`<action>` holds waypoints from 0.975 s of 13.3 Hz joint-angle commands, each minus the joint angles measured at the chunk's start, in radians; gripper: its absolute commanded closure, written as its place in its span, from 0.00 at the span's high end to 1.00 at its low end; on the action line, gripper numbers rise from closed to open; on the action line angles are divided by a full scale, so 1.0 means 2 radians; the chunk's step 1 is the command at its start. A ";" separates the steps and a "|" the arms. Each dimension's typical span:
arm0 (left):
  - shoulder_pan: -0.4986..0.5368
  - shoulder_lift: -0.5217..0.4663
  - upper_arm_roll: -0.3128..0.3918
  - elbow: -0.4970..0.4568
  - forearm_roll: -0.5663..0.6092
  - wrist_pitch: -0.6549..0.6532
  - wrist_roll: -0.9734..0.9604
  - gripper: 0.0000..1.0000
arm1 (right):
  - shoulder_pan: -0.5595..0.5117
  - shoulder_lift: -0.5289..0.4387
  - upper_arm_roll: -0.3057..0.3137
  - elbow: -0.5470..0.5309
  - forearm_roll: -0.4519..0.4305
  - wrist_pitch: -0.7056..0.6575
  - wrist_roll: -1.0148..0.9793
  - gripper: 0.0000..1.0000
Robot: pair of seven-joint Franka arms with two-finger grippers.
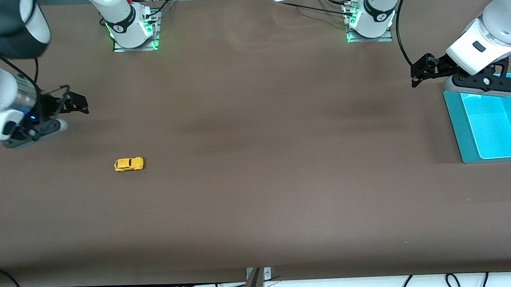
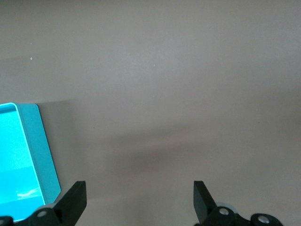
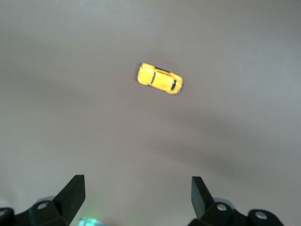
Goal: Wind and store yellow beetle car
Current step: 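Move the right gripper down over the yellow beetle car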
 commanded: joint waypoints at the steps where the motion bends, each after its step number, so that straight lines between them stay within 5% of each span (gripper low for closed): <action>1: 0.001 0.000 -0.002 0.007 0.004 -0.009 -0.003 1.00 | -0.004 -0.007 -0.002 -0.092 0.013 0.099 -0.130 1.00; 6: 0.001 0.000 0.000 0.007 0.004 -0.009 -0.003 1.00 | -0.004 0.041 0.002 -0.201 0.007 0.315 -0.265 1.00; 13: 0.001 0.000 0.000 0.007 0.004 -0.013 -0.003 1.00 | -0.004 0.141 0.003 -0.170 0.014 0.415 -0.504 1.00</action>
